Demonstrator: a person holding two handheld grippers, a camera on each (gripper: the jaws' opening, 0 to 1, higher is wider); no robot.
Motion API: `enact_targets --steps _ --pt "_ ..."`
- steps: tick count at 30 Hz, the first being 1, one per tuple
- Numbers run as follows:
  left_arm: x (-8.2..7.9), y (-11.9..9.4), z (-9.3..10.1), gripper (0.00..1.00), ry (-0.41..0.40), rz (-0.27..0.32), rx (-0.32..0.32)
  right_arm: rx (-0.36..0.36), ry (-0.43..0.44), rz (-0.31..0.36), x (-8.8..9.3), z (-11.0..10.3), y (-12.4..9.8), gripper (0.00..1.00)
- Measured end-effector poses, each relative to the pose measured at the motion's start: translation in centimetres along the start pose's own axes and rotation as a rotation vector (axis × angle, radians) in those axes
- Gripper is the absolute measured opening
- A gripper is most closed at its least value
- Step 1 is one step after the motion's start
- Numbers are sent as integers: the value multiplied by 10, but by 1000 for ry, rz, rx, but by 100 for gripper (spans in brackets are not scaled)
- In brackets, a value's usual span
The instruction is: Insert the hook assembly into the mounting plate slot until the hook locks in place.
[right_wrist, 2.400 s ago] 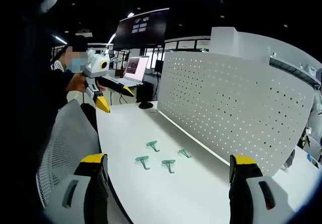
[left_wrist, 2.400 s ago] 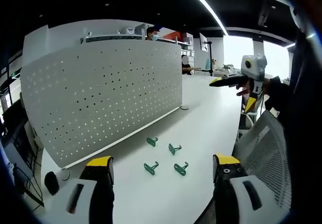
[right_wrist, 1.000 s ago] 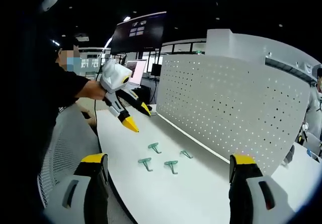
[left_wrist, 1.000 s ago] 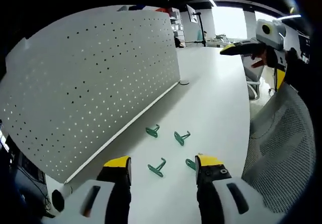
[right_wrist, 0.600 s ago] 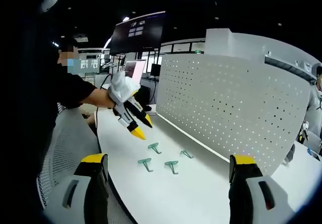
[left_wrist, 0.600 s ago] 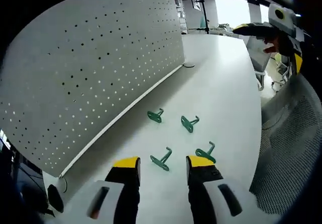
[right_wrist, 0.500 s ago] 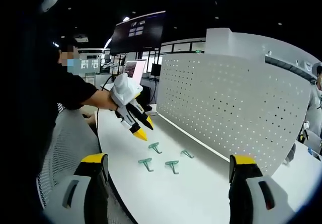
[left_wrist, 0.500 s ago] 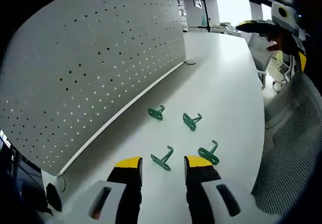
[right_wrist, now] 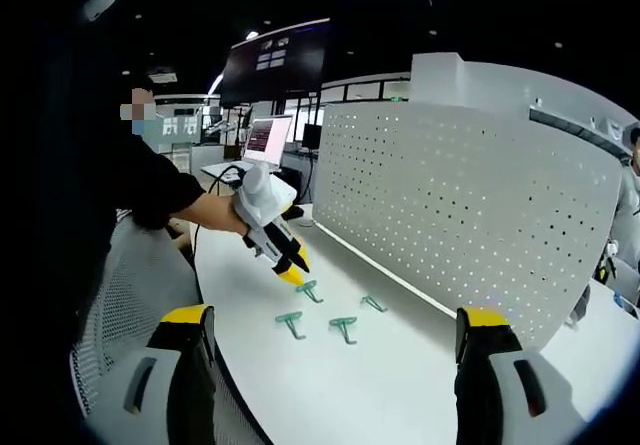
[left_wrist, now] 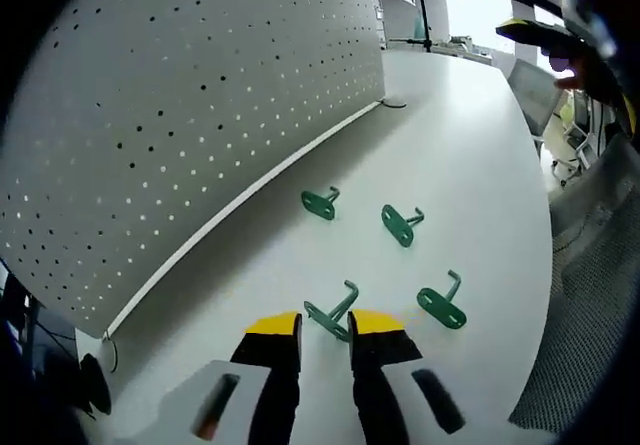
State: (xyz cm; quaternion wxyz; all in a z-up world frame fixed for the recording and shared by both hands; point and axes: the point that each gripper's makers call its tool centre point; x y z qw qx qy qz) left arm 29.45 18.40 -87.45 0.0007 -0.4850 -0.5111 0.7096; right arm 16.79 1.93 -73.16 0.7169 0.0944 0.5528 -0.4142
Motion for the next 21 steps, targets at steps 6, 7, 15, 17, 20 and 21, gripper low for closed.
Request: enact_targets --steps 6,7,15,17,20,21 --pt "-2 7 0 17 -7 -5 -4 -5 -4 -8 2 -1 1 98" --pt "-2 8 0 16 -6 -7 -3 -6 -7 -14 3 -1 1 98" --pt "1 14 -5 14 10 -29 -20 -9 -3 -14 3 0 2 98" --pt "2 15 -7 13 9 -35 -20 -9 -3 -15 4 0 2 98" --pt "3 13 -9 11 18 -36 -26 -6 1 -10 3 0 2 98" --pt "3 13 -9 10 21 -36 -27 -5 1 -12 4 1 2 98"
Point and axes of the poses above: the point that each gripper's makers call its tool centre point, and the gripper's own axes: y roughly forward along the fingers, z roughly to its right, x roughly out of its underside, and after that the axes turned 15 degrees about -y, right-handed
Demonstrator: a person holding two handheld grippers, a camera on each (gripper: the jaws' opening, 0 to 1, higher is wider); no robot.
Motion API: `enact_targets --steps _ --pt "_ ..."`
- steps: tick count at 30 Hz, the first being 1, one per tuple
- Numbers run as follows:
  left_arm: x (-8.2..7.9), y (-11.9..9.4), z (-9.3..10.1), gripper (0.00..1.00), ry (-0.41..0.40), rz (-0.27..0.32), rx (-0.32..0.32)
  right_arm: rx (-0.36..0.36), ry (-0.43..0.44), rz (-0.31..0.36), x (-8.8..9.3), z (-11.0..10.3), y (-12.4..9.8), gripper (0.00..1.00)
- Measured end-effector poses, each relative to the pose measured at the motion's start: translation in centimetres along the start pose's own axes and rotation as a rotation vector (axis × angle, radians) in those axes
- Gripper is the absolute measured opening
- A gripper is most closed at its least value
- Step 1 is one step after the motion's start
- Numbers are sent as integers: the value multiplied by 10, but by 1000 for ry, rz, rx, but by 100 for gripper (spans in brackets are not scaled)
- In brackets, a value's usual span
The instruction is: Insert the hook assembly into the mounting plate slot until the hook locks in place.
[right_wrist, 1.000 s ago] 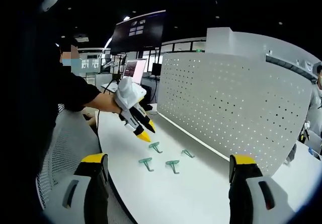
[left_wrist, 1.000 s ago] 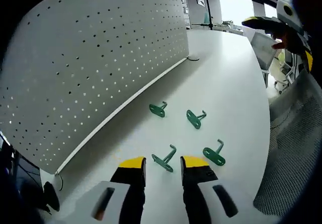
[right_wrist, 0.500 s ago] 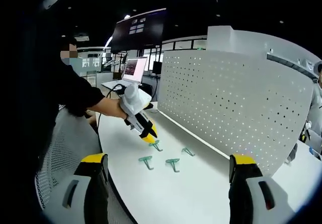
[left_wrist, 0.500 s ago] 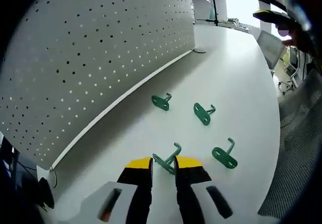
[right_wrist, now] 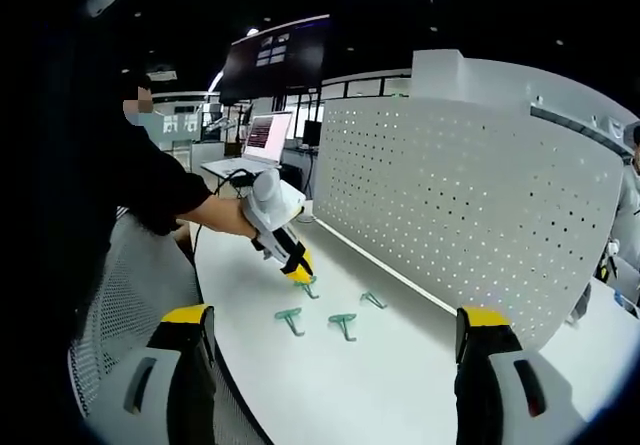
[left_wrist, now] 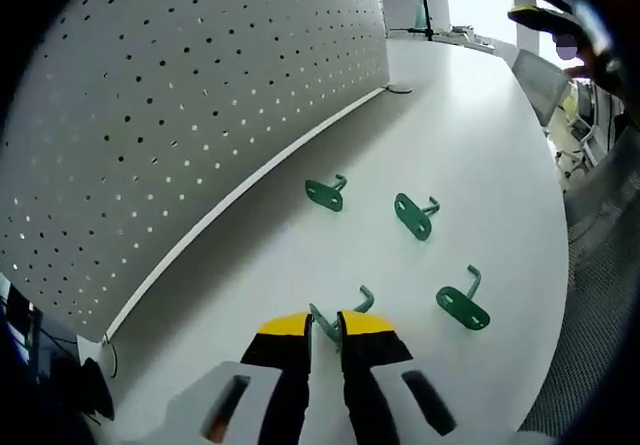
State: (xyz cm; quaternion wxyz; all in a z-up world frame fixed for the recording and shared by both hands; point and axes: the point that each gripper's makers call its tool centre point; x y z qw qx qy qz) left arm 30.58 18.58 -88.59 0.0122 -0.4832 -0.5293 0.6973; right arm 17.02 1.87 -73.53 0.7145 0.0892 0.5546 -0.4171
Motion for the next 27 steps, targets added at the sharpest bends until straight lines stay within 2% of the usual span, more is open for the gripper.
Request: enact_targets --steps 8,14,27 --pt "-5 3 0 9 8 12 -5 -4 2 0 0 -2 2 98" --pt "-1 8 -3 9 11 -3 -9 -2 4 -3 1 -1 1 98" --pt "-2 7 -9 2 27 -5 -19 5 5 -5 1 0 1 98"
Point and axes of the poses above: the point that each gripper's makers call its tool centre point, and the gripper's own axes: y roughly forward along the fingers, z roughly to its right, x roughly out of its underside, and after that the axes turned 15 degrees about -y, right-handed
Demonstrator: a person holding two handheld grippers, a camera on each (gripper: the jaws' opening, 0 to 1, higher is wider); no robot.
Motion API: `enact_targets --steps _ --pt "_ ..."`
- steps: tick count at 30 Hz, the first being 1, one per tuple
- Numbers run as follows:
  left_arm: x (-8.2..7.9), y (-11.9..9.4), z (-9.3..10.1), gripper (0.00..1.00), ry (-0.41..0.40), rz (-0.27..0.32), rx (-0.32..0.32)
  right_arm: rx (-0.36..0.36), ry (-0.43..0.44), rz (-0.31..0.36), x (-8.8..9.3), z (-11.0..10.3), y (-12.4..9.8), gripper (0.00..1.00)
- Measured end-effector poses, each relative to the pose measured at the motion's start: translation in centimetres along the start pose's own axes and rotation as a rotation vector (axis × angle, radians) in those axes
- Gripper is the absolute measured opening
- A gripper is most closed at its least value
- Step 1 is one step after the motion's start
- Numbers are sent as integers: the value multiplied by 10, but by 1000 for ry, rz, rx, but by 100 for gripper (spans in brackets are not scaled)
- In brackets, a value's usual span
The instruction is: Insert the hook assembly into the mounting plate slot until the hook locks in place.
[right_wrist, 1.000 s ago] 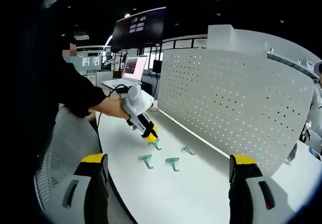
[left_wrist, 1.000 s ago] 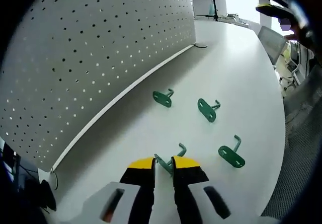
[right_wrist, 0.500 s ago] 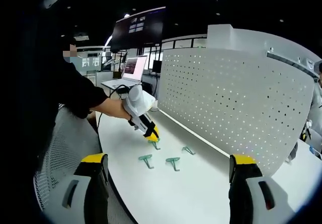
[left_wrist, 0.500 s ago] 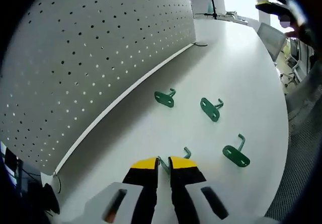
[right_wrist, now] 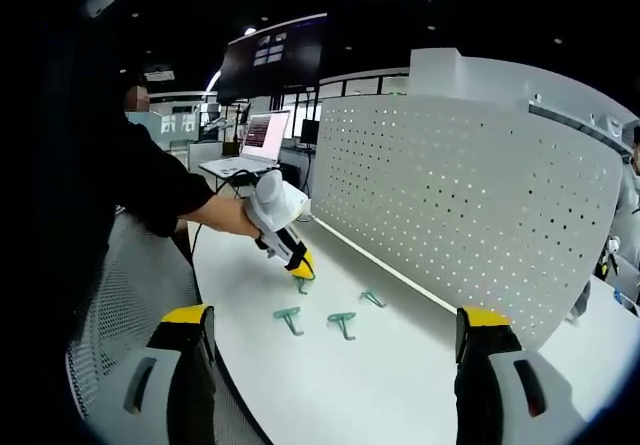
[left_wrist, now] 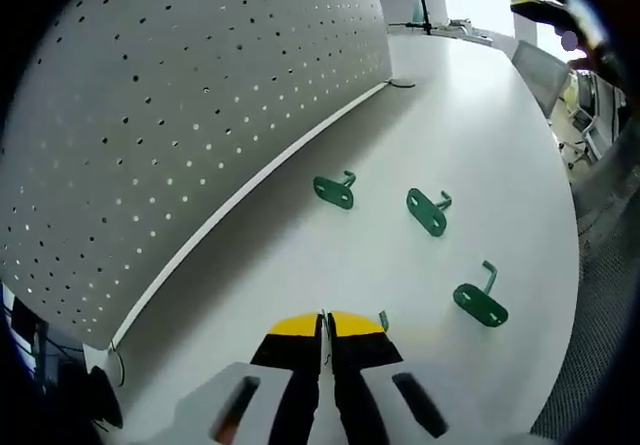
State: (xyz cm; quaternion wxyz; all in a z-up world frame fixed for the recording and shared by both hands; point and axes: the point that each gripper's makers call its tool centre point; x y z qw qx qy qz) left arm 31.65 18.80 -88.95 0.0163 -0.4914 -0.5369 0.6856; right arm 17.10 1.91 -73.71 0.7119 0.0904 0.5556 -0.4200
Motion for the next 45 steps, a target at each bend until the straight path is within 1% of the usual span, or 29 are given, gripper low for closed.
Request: enact_targets --steps 7,18,28,38,45 --pt "2 -3 -1 2 -4 -5 0 -2 -1 -1 0 -1 0 98" --pt "-13 -15 0 1 -22 44 5 -4 -14 3 -4 0 0 98" --pt "-20 -24 1 1 -49 79 12 -10 -31 7 -10 -1 1 98" --pt "-40 -42 14 1 -130 171 67 -11 -56 14 -18 0 0 97" --pt "-57 -60 24 1 -231 253 132 -4 -74 25 -26 2 0 94"
Point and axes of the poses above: the point that each gripper's makers call its tool centre point, and the gripper's own axes: y roughly forward along the fingers, z roughly to its right, x roughly out of its underside, and after that the axes turned 15 degrees about -y, right-handed
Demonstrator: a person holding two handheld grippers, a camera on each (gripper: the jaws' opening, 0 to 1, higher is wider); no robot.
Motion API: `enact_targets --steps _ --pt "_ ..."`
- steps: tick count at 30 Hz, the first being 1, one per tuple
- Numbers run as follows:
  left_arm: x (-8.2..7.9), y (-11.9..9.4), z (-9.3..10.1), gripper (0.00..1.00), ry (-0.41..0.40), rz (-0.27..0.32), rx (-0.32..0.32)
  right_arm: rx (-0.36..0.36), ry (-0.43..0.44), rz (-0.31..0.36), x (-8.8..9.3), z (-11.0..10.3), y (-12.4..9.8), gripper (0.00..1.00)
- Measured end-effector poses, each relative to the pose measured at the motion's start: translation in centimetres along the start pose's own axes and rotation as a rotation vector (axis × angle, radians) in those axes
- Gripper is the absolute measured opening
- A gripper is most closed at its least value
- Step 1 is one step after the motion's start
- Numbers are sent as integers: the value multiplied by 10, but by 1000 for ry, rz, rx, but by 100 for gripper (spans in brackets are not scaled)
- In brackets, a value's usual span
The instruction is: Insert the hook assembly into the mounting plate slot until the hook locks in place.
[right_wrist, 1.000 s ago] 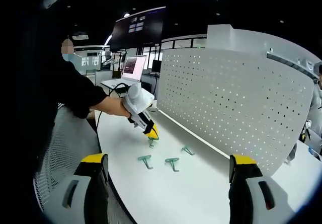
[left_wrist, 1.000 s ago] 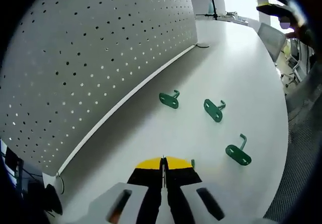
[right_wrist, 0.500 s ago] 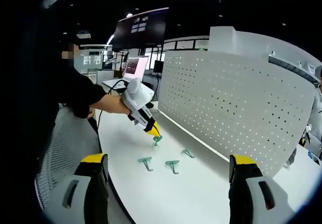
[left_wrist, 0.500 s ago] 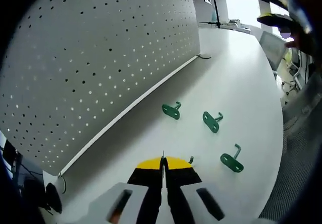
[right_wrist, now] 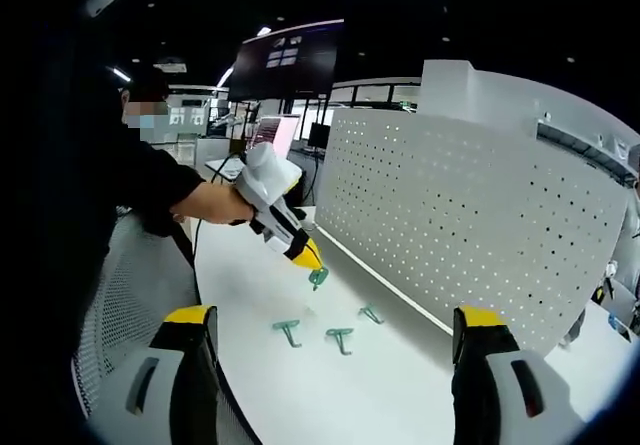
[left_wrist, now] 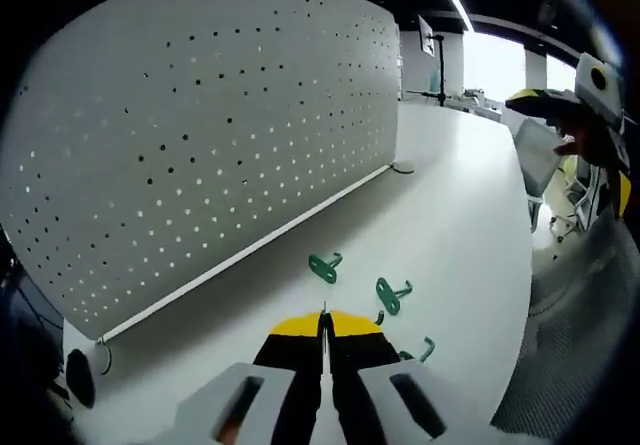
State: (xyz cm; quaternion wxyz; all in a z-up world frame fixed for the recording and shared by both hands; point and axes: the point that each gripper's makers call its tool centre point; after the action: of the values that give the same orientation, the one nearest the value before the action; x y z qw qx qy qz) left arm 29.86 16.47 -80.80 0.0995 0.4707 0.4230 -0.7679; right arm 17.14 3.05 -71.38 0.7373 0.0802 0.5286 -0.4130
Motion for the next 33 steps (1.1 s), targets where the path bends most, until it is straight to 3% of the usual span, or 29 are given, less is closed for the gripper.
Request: enact_targets --steps 13,22,33 --pt "-29 -25 36 1 -97 115 106 26 -11 52 -20 6 1 84" --pt "-52 -39 63 1 -85 171 158 81 -3 117 -39 14 1 65" --pt "-68 -47 87 1 -102 206 211 157 17 116 -47 17 3 40"
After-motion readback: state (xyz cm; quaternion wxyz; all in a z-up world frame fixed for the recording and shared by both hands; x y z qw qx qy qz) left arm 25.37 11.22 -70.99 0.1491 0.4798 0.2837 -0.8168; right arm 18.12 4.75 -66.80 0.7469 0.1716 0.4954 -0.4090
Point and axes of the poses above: the point that each gripper's makers call its tool centre point, and the gripper's own axes: y roughly forward along the fingers, z roughly to its right, x roughly out of its underside, and after that the axes turned 15 degrees about -y, right-handed
